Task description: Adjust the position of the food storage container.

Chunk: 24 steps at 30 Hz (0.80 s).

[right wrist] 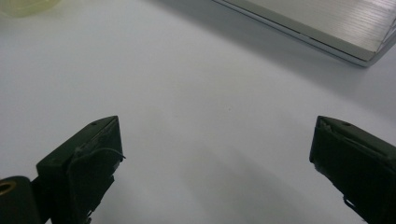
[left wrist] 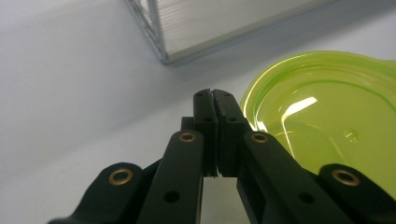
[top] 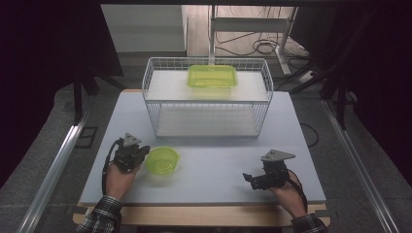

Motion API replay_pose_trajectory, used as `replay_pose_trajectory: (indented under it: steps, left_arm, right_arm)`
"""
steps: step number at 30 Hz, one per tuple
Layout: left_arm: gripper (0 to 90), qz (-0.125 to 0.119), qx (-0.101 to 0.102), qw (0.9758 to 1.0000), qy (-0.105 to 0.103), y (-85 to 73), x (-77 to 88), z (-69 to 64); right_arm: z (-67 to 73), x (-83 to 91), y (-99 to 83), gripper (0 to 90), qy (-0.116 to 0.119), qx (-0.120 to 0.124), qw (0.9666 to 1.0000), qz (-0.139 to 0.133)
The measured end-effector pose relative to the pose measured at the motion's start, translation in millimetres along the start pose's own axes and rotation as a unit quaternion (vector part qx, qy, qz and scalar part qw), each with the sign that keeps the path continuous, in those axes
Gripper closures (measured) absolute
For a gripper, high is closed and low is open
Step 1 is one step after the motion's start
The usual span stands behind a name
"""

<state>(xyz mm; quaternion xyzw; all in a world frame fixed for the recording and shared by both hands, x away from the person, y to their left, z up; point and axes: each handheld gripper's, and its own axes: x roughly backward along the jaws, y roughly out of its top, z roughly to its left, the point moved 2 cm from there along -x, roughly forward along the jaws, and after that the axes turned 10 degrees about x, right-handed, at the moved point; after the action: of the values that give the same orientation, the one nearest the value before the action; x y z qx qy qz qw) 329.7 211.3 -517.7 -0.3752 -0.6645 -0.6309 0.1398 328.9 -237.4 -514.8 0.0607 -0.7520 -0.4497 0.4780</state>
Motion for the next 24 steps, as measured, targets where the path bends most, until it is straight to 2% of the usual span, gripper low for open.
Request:
replay_pose_trajectory:
  steps: [3,6,7,9,15,19,24]
  left_arm:
    - [89.6,0.015,0.005,0.9999,-0.002,-7.5,-0.5,7.3]
    - [89.7,0.038,0.000,0.9992,-0.014,-16.3,-3.8,8.5]
    - [89.7,0.054,-0.009,0.9981,-0.030,-21.8,-5.0,6.9]
    - [89.7,0.061,-0.009,0.9974,-0.038,-25.0,-5.0,4.3]
    - [89.8,0.067,-0.010,0.9962,-0.054,-30.4,-3.9,-2.3]
    - [89.8,0.077,-0.023,0.9949,-0.061,-32.4,-7.7,-10.2]
    - [89.8,0.075,-0.026,0.9938,-0.078,-30.6,-9.3,-19.9]
  right_arm:
    - [0.2,-0.2,-0.1,2.6,0.000,0.001,1.0000,0.001]
    - [0.3,-0.6,-0.2,2.7,0.001,0.001,1.0000,0.003]
    - [0.4,-0.6,-0.5,2.7,0.001,0.001,1.0000,0.004]
    - [0.5,-0.2,-0.3,2.7,0.000,0.002,1.0000,0.004]
    - [0.9,-0.9,-0.3,2.7,0.001,0.003,1.0000,0.005]
    - [2.3,-1.6,0.0,2.7,0.003,0.003,1.0000,0.005]
    - [2.1,-2.0,-0.4,2.8,0.003,0.003,1.0000,0.007]
